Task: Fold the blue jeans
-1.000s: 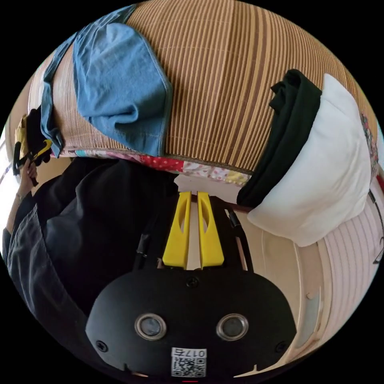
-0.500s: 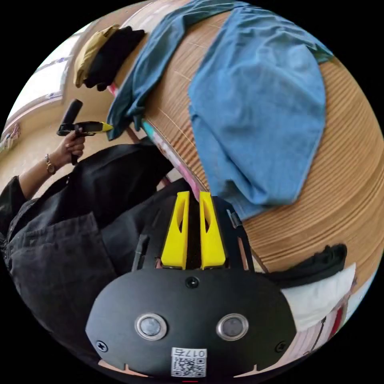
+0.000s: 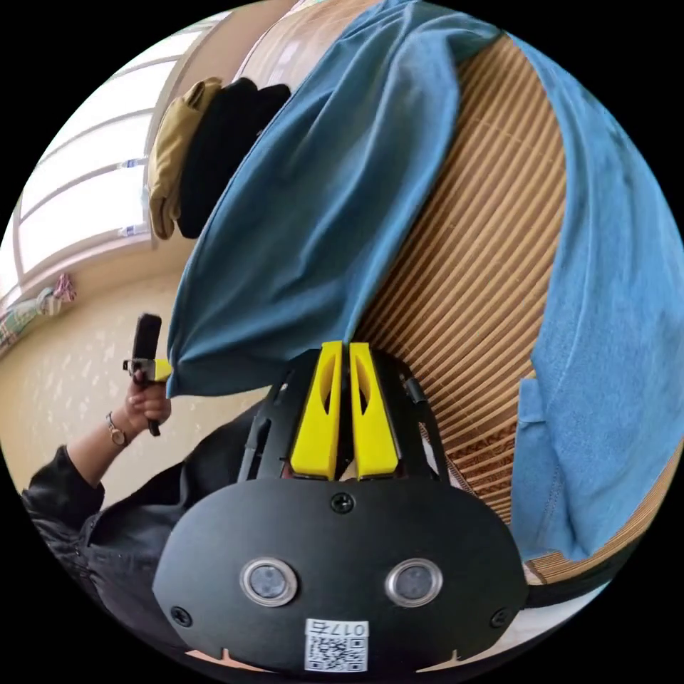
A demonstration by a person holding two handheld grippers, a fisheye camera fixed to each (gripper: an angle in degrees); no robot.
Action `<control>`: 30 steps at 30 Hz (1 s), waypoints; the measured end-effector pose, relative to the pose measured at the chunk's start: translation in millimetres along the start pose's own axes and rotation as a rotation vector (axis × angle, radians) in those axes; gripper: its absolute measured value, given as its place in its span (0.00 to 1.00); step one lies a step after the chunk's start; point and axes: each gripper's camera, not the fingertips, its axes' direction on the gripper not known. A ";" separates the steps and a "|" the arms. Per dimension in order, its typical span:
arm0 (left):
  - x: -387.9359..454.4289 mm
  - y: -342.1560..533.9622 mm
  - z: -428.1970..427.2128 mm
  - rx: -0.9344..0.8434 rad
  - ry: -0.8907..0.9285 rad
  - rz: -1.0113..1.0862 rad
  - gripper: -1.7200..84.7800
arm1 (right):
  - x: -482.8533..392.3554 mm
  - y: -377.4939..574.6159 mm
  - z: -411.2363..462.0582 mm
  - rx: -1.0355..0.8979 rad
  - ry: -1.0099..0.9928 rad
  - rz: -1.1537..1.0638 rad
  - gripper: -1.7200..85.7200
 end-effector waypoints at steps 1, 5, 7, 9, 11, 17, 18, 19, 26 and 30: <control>3.8 -0.8 -10.4 -0.019 -0.031 0.048 0.06 | -11.6 4.1 2.6 -0.051 0.010 -0.085 0.06; -5.6 -1.2 -33.0 -0.111 -0.066 0.118 0.06 | -47.2 39.3 2.4 -0.210 -0.216 -0.368 0.04; -36.9 0.4 -47.9 -0.140 -0.200 0.001 0.06 | -52.1 52.0 4.8 -0.280 -0.273 -0.412 0.05; -58.6 5.5 -66.5 -0.084 -0.403 -0.142 0.06 | -51.5 60.0 8.8 -0.320 -0.219 -0.385 0.05; -65.9 13.2 -86.6 0.032 -0.555 -0.251 0.06 | -47.0 71.9 11.4 -0.349 -0.103 -0.336 0.08; -68.2 26.6 -94.7 0.279 -0.659 -0.410 0.10 | -18.9 121.8 -40.2 -0.192 0.108 -0.157 0.10; -68.6 17.5 -80.3 0.251 -0.648 -0.386 0.10 | -14.3 129.9 -50.9 -0.149 0.122 -0.134 0.10; -67.6 5.0 -60.9 0.205 -0.624 -0.345 0.10 | -5.4 149.5 -75.5 -0.035 0.170 -0.083 0.08; -24.2 -58.8 115.6 -0.225 -0.678 -0.029 0.10 | 87.0 280.9 -160.2 0.369 0.286 0.611 0.08; -4.0 -68.5 221.4 -0.435 -0.725 0.117 0.09 | 105.9 303.2 -129.0 0.296 0.046 0.607 0.11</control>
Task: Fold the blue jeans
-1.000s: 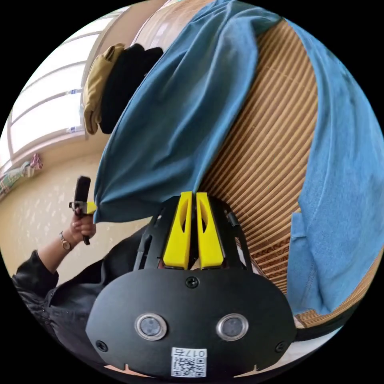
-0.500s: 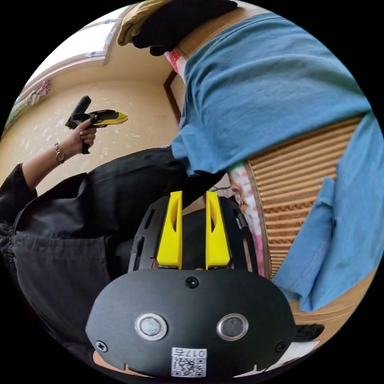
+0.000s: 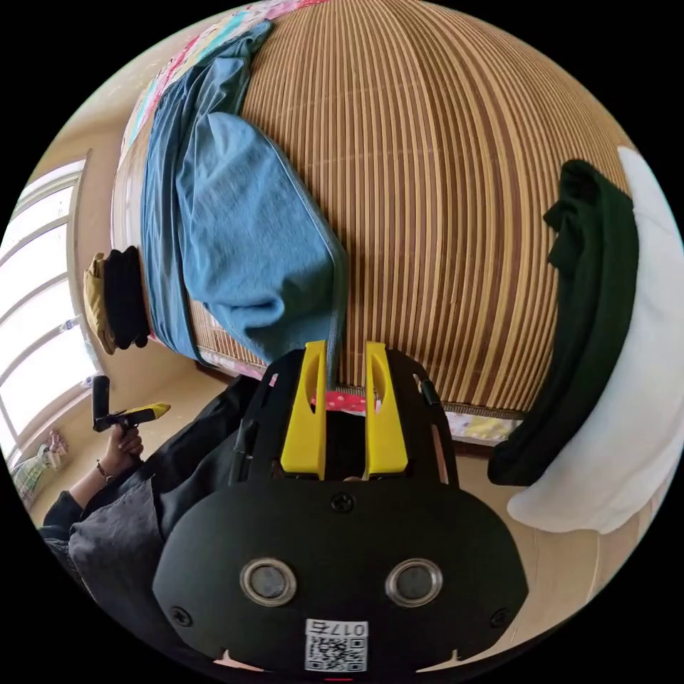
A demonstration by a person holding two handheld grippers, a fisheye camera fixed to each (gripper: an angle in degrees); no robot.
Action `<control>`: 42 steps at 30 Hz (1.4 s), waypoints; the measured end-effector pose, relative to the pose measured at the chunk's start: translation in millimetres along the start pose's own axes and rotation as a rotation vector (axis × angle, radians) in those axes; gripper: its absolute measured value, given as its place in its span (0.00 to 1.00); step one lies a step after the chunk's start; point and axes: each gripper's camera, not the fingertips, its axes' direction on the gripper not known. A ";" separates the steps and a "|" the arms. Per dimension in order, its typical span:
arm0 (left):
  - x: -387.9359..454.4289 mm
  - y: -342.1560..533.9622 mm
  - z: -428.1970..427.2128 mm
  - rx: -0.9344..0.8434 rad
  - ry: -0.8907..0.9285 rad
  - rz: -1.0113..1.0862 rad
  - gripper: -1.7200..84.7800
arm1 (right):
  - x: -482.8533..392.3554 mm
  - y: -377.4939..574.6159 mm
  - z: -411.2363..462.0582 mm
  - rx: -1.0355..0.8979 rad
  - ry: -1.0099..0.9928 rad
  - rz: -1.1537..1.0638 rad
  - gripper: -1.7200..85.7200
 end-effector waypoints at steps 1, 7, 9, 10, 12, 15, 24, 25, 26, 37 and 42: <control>16.4 -9.9 12.9 -0.024 -0.024 0.037 0.09 | -1.6 7.4 5.6 -0.011 -0.040 -0.019 0.12; 52.6 -37.0 67.4 -0.143 -0.139 0.133 0.08 | -12.0 38.3 -4.0 0.044 -0.117 -0.003 0.12; 54.2 -41.7 78.9 -0.168 -0.182 0.148 0.08 | -19.1 49.5 -3.8 0.036 -0.142 -0.039 0.11; 53.2 -44.5 84.6 -0.178 -0.204 0.148 0.08 | -23.3 57.4 -3.6 0.043 -0.146 -0.046 0.11; 49.1 -47.3 86.8 -0.160 -0.215 0.123 0.08 | -26.5 63.9 -0.6 0.038 -0.122 -0.037 0.11; 35.6 -47.9 79.4 -0.057 -0.112 0.032 0.08 | -29.7 58.1 -0.2 -0.028 -0.123 -0.047 0.10; 48.5 -77.2 93.1 -0.108 -0.106 0.079 0.08 | -35.7 105.4 -17.3 -0.103 -0.452 -0.312 0.05; 50.5 -83.1 99.1 -0.133 -0.109 0.091 0.08 | -24.8 124.2 -13.1 -0.082 -0.485 -0.297 0.05; 51.4 -85.9 102.3 -0.144 -0.113 0.095 0.08 | -10.0 142.2 -2.9 -0.076 -0.415 -0.220 0.05; 107.8 -110.9 150.5 -0.191 -0.076 0.265 0.10 | -16.6 248.3 -26.3 0.069 -0.293 -0.205 0.04; 152.3 -112.3 153.5 -0.175 0.013 0.399 0.13 | -68.3 250.9 -84.1 0.142 -0.564 -0.557 0.04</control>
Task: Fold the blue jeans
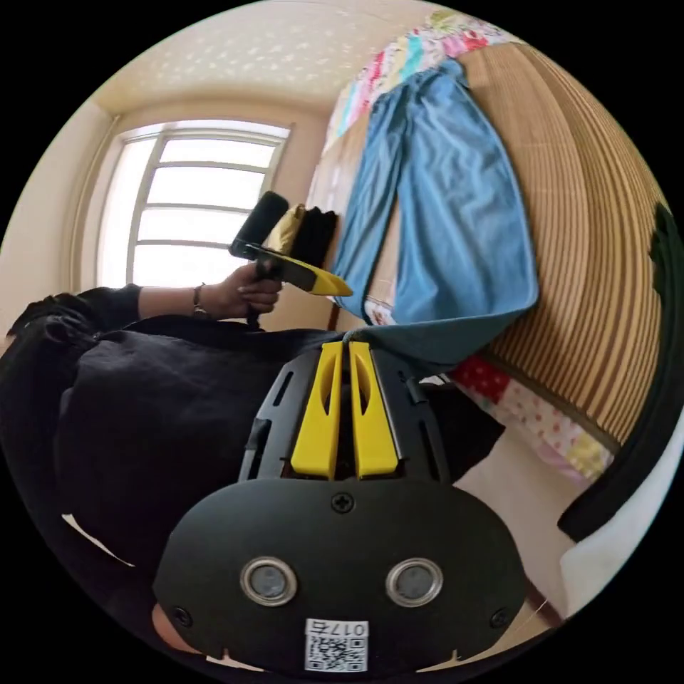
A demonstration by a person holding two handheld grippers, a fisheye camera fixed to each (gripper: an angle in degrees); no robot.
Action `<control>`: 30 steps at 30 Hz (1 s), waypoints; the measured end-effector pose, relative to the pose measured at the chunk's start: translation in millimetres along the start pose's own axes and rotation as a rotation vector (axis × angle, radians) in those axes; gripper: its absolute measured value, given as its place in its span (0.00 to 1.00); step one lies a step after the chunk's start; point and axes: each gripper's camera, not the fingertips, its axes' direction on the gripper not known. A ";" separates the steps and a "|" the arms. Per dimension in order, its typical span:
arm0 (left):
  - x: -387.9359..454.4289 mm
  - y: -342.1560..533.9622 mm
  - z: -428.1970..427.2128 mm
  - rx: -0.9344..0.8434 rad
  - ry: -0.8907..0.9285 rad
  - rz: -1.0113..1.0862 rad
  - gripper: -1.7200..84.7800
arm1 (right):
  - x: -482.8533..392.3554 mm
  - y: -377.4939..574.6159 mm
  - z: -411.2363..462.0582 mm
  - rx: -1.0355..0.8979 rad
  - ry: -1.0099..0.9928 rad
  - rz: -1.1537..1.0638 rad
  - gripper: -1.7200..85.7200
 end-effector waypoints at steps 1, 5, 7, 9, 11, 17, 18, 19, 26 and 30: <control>5.6 -3.0 -1.3 0.006 0.013 0.015 0.14 | -12.8 -10.7 2.5 -0.039 -0.034 -0.076 0.04; 7.5 -9.6 -0.5 -0.036 0.065 0.036 0.17 | -44.3 -37.7 25.5 -0.192 -0.110 -0.258 0.04; -5.1 -8.3 5.2 -0.096 0.066 0.000 0.20 | -54.8 -46.4 38.1 -0.255 -0.129 -0.307 0.04; -11.6 -1.8 5.9 -0.109 0.073 -0.003 0.20 | -65.7 -53.5 50.6 -0.314 -0.123 -0.351 0.04; -17.3 9.3 -0.2 -0.076 0.090 -0.004 0.17 | -77.8 -60.5 67.1 -0.391 -0.119 -0.398 0.05; -37.5 71.7 -27.8 0.097 0.113 -0.003 0.02 | -75.8 -72.5 103.8 -0.569 -0.110 -0.369 0.05; -41.8 85.8 -31.2 0.120 0.124 -0.009 0.01 | -73.1 -73.6 105.6 -0.590 -0.114 -0.359 0.05; -43.8 100.0 -34.6 0.143 0.130 -0.012 0.01 | -67.5 -75.9 105.9 -0.629 -0.137 -0.351 0.06; -11.0 162.7 -39.2 0.227 0.179 0.051 0.01 | 13.3 -167.5 27.7 -0.455 -0.105 -0.082 0.09; 45.9 176.4 -42.5 0.182 0.133 0.180 0.01 | 52.0 -246.3 -33.0 -0.151 0.026 0.089 0.13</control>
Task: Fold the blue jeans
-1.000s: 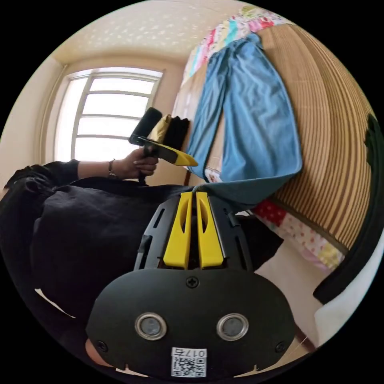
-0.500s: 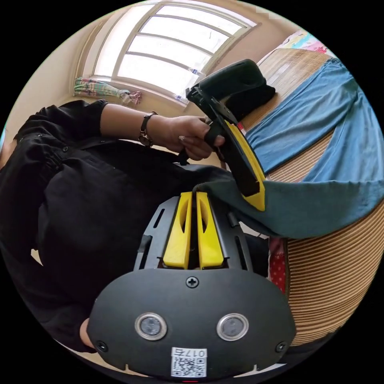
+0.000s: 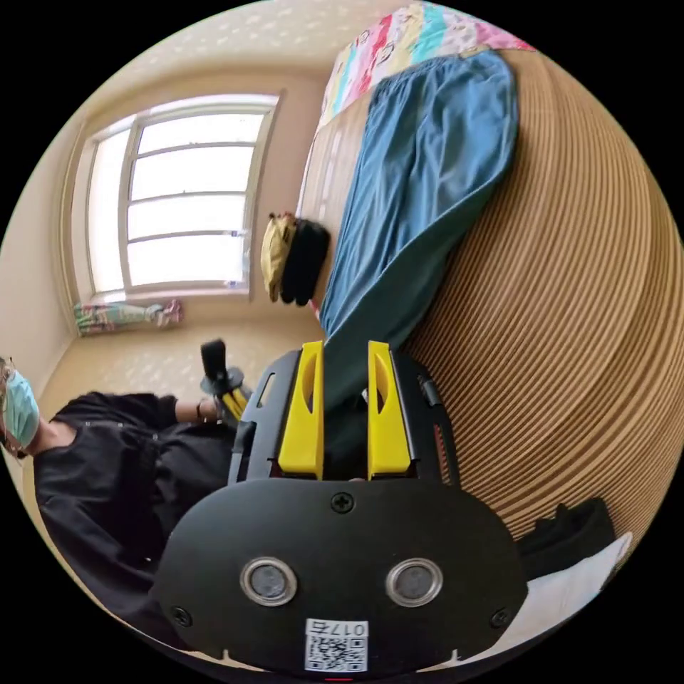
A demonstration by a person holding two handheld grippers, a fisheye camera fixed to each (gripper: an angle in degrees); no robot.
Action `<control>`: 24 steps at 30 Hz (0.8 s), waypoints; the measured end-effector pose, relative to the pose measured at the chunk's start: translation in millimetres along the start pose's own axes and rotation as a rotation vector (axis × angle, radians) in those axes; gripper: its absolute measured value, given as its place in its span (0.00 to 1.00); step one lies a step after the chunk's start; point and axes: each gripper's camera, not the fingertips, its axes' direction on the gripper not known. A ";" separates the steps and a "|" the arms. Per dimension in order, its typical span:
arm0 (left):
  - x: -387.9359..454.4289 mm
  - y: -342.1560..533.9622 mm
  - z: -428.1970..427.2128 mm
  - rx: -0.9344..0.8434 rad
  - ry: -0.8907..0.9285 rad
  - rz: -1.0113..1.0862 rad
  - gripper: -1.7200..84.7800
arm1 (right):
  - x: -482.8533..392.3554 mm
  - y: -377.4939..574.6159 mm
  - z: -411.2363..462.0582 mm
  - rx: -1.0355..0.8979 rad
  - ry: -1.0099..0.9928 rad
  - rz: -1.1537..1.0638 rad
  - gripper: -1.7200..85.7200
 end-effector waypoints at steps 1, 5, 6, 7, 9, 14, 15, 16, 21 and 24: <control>15.8 1.0 0.8 -0.032 -0.015 0.045 0.01 | 11.7 -24.2 -19.6 0.108 0.025 0.056 0.14; 44.0 15.6 -5.4 -0.081 -0.029 0.110 0.01 | 67.5 -95.9 -45.2 0.390 -0.099 0.243 0.15; 47.3 23.0 -11.2 -0.075 -0.015 0.110 0.01 | 73.7 -104.8 -43.6 0.413 -0.106 0.261 0.15; 49.1 30.6 -18.6 -0.059 -0.001 0.106 0.01 | 84.6 -122.4 -37.9 0.443 -0.093 0.305 0.16; 48.8 40.6 -30.7 -0.030 0.013 0.088 0.01 | 98.1 -150.2 -24.8 0.457 -0.049 0.359 0.16; 38.9 55.2 -72.1 0.122 0.159 0.027 0.01 | 129.5 -220.0 13.8 0.500 0.113 0.483 0.17; 38.4 58.1 -84.0 0.164 0.201 0.019 0.01 | 132.5 -225.1 16.1 0.518 0.127 0.501 0.17; 40.1 61.5 -95.8 0.199 0.230 0.019 0.01 | 138.7 -235.7 20.7 0.547 0.134 0.515 0.16; 48.7 74.2 -124.4 0.226 0.281 0.018 0.01 | 160.0 -283.7 39.6 0.591 0.101 0.471 0.13; 52.2 84.0 -135.3 0.243 0.303 -0.004 0.01 | 165.4 -313.9 51.8 0.560 0.142 0.457 0.11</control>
